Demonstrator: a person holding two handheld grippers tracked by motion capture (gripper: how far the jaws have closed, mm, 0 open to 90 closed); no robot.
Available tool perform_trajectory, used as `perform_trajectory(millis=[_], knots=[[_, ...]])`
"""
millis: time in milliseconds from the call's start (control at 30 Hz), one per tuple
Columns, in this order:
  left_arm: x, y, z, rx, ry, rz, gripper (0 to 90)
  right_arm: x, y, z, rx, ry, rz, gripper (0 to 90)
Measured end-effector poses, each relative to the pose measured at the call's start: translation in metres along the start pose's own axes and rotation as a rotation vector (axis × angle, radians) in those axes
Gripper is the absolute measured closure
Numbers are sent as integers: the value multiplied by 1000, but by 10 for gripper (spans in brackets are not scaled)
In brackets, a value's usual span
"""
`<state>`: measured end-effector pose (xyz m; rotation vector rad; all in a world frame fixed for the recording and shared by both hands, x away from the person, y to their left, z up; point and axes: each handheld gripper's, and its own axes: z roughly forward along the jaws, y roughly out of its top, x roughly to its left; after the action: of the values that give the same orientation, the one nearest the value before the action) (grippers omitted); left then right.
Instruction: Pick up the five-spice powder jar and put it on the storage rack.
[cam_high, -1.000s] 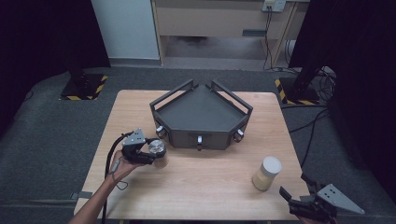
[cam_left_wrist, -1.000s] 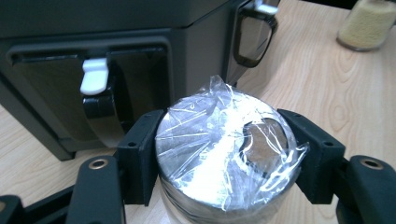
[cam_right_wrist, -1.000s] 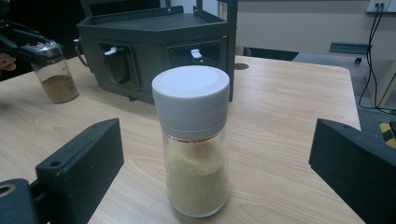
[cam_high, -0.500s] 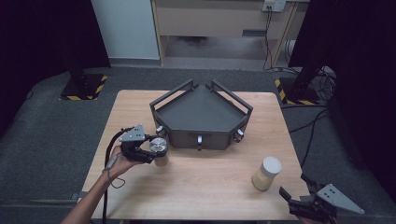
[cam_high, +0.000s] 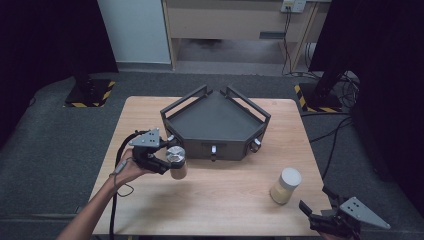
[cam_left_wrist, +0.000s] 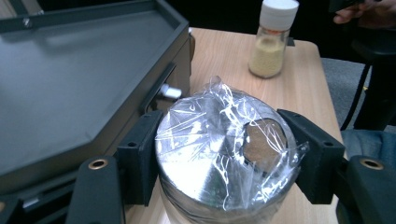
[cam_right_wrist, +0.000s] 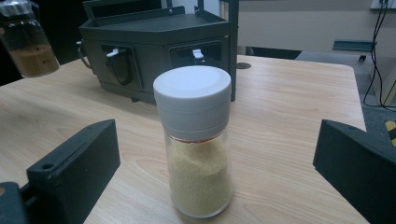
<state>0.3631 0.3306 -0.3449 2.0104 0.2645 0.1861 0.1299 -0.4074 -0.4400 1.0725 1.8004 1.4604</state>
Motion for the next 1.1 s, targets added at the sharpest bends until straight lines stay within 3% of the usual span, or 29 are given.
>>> perform_trajectory(millis=[333, 533, 767, 1100], knots=[[4, 23, -2, 14, -14, 25, 336, -1, -1, 0, -6, 2, 10, 10], [11, 37, -1, 37, -36, 29, 336, -1, 0, 0, -4, 10, 2, 9], [23, 52, -3, 31, -61, 28, 335, -2, 0, 1, -2, 16, 3, 10], [37, 73, -5, 30, -32, 25, 336, -3, 0, 2, 4, 22, 4, 10]])
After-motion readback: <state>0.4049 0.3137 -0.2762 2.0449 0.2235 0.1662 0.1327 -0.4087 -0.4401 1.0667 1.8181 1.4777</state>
